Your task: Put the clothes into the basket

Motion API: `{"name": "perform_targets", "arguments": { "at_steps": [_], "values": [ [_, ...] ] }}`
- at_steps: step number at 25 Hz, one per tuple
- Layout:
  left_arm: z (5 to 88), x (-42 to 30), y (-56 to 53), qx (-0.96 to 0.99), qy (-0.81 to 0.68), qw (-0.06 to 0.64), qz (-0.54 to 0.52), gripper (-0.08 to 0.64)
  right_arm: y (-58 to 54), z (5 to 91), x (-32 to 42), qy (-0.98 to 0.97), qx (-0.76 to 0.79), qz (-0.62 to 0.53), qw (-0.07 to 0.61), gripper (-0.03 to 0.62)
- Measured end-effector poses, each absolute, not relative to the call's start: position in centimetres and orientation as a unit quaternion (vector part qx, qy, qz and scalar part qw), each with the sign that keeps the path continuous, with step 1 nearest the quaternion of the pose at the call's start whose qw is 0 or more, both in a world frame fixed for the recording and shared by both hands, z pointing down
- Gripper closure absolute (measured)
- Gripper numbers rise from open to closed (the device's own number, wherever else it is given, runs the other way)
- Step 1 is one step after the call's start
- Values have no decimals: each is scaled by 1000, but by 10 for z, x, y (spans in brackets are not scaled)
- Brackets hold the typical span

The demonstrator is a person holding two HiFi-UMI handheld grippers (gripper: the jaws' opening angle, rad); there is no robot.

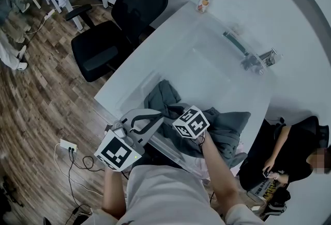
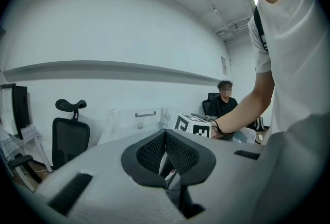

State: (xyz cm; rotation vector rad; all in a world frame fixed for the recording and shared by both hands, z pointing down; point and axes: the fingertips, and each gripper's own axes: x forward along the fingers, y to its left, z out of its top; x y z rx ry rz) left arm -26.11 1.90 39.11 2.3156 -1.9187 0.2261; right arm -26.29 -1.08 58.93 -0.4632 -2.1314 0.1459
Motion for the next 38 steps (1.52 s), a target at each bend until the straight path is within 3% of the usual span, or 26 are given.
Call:
{"name": "perform_targets", "arguments": {
  "at_steps": [6, 11, 20, 30, 38],
  "values": [
    [390, -257, 21, 771, -630, 57, 77, 555, -10, 574, -262, -874, -188, 52, 445, 345],
    [388, -253, 18, 774, -627, 61, 70, 555, -17, 547, -261, -892, -178, 44, 412, 327],
    [377, -243, 7, 786, -614, 54, 49, 555, -34, 451, -251, -955, -139, 8, 260, 333],
    [363, -220, -12, 806, -589, 49, 24, 555, -51, 372, -213, -988, -88, -4, 123, 509],
    [351, -198, -35, 823, -566, 39, 3, 555, -67, 342, -175, -996, -58, 28, 58, 571]
  ]
}}
